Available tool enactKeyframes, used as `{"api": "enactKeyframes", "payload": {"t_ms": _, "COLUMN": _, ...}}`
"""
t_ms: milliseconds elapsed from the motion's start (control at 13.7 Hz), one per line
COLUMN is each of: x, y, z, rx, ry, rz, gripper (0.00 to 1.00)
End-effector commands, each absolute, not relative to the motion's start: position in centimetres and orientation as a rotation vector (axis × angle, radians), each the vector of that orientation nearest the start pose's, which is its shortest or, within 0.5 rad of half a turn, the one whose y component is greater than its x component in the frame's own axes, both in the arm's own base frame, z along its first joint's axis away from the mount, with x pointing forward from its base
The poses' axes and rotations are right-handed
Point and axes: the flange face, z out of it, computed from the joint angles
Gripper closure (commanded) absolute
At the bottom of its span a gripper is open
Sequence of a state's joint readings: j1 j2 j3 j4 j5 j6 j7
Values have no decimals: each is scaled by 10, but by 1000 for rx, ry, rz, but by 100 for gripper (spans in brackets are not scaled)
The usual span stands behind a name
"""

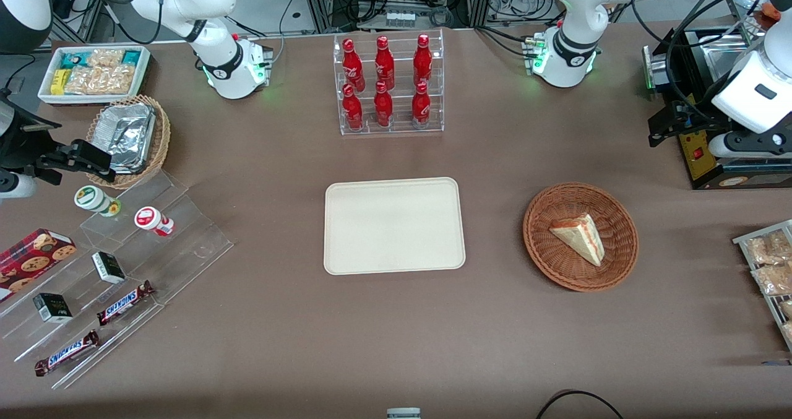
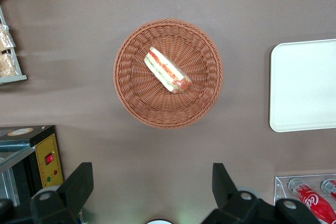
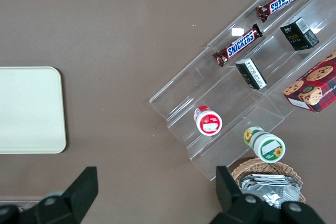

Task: Place sandwich from basket to tray
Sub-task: 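Move the left gripper over the wrapped sandwich in the wicker basket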

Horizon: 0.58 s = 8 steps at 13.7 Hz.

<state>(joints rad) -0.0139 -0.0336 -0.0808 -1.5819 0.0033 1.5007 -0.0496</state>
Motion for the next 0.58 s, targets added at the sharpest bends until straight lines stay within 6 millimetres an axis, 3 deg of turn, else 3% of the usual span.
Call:
{"api": "enactKeyframes", "payload": {"t_ms": 0, "x": 534, "y": -48, "z": 633, "rx": -3140, "ry": 80, "rz": 97, "gripper": 0}}
{"api": "enactKeyframes", "payload": {"t_ms": 146, "x": 535, "y": -48, "z": 628, "rx": -3127, "ry": 71, "rz": 110, "gripper": 0}}
{"api": "enactKeyframes", "payload": {"t_ms": 510, "x": 548, "y": -48, "z": 577, "rx": -3115, "ry": 12, "rz": 211, "gripper": 0}}
